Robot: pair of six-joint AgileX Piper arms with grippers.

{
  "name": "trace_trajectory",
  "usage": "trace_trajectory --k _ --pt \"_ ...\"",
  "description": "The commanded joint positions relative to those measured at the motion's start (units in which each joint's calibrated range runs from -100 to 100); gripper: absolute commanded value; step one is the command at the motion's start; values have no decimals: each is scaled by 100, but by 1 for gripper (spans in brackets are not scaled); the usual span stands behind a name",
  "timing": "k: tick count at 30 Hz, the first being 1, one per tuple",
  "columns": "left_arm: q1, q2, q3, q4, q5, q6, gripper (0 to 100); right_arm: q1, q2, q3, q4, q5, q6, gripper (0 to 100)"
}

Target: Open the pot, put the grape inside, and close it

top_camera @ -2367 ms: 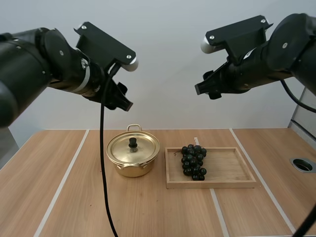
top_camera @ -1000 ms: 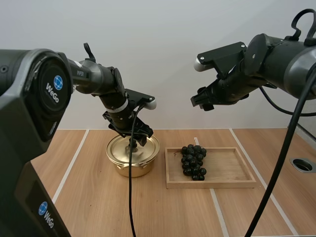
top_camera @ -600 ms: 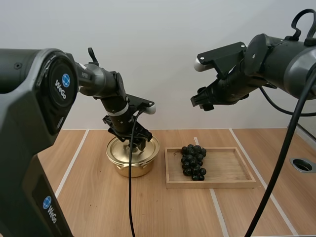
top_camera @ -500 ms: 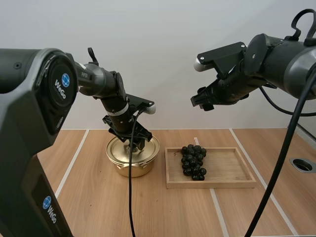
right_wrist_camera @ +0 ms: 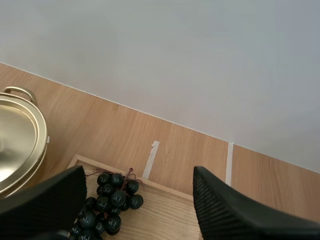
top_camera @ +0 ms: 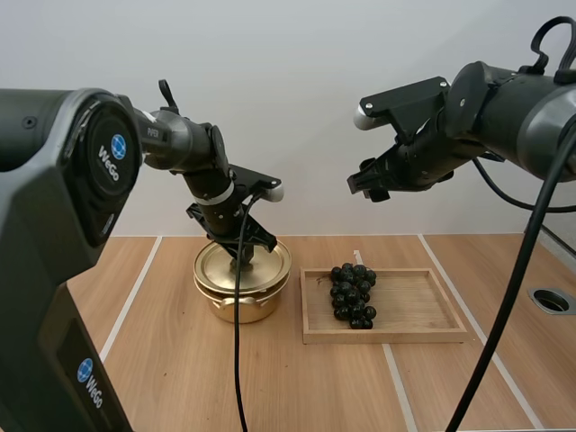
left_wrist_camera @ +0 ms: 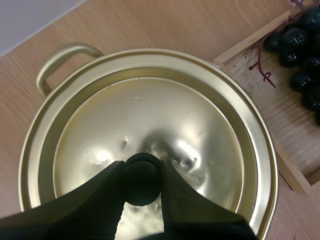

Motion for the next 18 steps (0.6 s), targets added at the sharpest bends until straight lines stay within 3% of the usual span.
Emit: trace_trajectory --k 1,18 --pt "-32 -297 -166 -8 41 -20 0 4 77 -47 -2 -49 58 100" --pt "-32 -2559 -714 -19 167 -20 0 4 1859 -47 488 217 215 100"
